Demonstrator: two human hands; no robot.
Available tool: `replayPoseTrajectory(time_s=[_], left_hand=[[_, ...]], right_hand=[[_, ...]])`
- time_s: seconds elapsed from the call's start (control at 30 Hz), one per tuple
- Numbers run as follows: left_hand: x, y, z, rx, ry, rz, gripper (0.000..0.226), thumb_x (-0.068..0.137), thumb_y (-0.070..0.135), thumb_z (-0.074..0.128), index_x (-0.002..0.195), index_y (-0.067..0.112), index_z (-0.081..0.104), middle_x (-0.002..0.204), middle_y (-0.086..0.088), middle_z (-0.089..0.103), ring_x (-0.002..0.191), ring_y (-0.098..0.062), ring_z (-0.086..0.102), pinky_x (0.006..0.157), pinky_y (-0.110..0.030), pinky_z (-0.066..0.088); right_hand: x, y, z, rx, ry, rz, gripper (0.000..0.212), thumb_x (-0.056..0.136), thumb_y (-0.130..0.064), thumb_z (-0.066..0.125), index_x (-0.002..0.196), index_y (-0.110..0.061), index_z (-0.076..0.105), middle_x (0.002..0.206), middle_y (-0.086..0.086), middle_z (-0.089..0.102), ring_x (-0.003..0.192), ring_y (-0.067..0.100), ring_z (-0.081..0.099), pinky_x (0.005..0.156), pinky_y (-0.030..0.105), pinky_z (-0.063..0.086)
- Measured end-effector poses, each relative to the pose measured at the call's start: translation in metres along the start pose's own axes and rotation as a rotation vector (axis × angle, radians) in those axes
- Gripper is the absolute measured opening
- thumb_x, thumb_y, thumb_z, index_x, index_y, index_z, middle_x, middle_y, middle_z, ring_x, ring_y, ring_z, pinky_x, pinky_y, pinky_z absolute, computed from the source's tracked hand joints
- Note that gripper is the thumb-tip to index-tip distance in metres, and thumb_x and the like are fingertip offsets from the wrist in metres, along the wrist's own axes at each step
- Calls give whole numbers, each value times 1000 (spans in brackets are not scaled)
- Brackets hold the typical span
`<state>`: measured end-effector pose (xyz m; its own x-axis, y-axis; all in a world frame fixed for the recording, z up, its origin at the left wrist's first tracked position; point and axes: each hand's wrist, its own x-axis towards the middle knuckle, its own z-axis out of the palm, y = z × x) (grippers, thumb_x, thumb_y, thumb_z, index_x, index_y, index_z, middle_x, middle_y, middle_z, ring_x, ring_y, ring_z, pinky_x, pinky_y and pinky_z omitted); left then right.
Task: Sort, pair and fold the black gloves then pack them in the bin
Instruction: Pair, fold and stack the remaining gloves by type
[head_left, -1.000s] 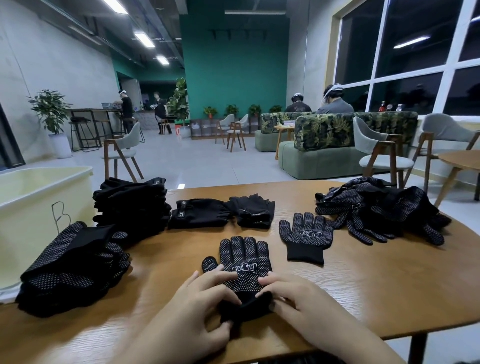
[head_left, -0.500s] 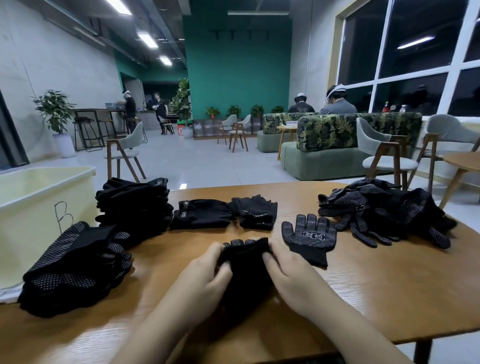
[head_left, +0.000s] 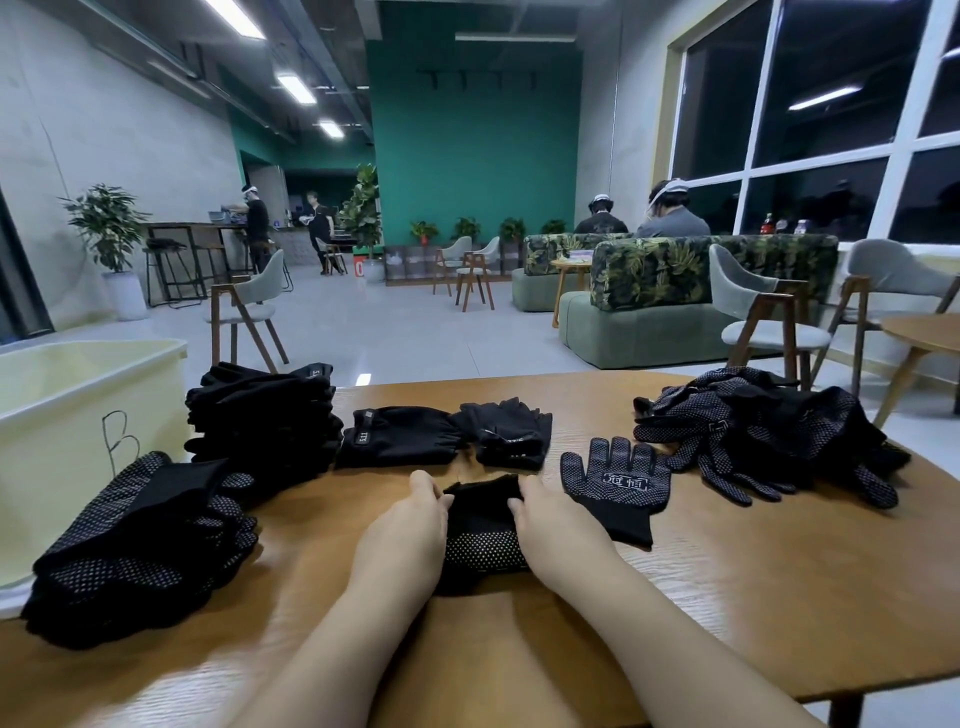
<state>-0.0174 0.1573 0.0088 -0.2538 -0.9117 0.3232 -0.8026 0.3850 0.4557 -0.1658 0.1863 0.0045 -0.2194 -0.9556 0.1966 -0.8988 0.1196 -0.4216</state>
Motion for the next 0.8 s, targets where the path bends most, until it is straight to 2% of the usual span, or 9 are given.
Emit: replayPoseTrajectory(time_s=[0.13,0.23,0.3,0.4,0.47,0.53,0.6,0.7,0.8], left_hand=[[-4,-2,-1,82,66,59,24,99,40,36,106,18,41,76,11,43,89,-23,59,79,-35,48],[-8,-11,-2,26,133,256,28,92,48,49,110,27,51,99,13,47,97,-10,48,83,-26,40],[-13,-14,-4,-23,63,387,38,82,63,49,105,35,59,101,21,43,99,0,37,85,-20,33],[-21,-13,-1,47,-102,451,60,66,73,33,113,42,55,107,27,40,106,4,29,90,-19,22],[-24,-12,3,85,-131,432,60,66,65,27,117,42,48,111,27,40,109,3,30,90,-22,19],[-26,-10,4,74,-121,396,51,70,52,27,115,38,45,109,25,41,108,2,32,89,-23,19],[-27,-9,4,68,-106,368,40,73,35,32,111,35,45,104,24,39,107,-1,34,90,-23,18],[-27,-10,5,70,-67,340,35,75,25,36,107,35,46,104,24,37,108,-3,34,91,-24,17],[-24,-9,6,72,106,258,25,83,26,50,107,31,55,105,14,38,107,-8,32,84,-26,20]], right_hand=[[-1,-1,3,-91,31,36,26,101,-35,34,112,-15,47,111,7,61,100,28,58,67,31,35],[-6,-1,1,-54,108,-2,24,100,-36,39,115,-17,43,115,2,55,101,26,57,67,31,34],[-8,3,-1,7,163,-100,22,98,-33,42,113,-17,42,113,-2,48,101,22,53,71,30,36],[-17,8,-2,91,195,-336,8,86,-27,44,92,-22,48,94,-8,44,92,15,45,82,27,38],[-23,9,-2,48,100,-393,16,76,-32,37,89,-26,46,94,-10,43,96,13,41,91,28,34],[-26,9,-2,-8,12,-378,30,70,-40,31,95,-28,40,103,-9,40,106,13,34,100,29,26],[-27,8,0,-44,-47,-344,32,68,-41,32,98,-28,32,106,-8,32,110,14,27,102,29,21],[-27,5,4,-86,-28,-334,26,77,-37,40,100,-27,33,106,-9,30,111,16,28,103,31,20],[-25,7,2,-45,61,-338,18,89,-35,48,105,-25,49,109,-9,45,112,14,38,102,30,26]])
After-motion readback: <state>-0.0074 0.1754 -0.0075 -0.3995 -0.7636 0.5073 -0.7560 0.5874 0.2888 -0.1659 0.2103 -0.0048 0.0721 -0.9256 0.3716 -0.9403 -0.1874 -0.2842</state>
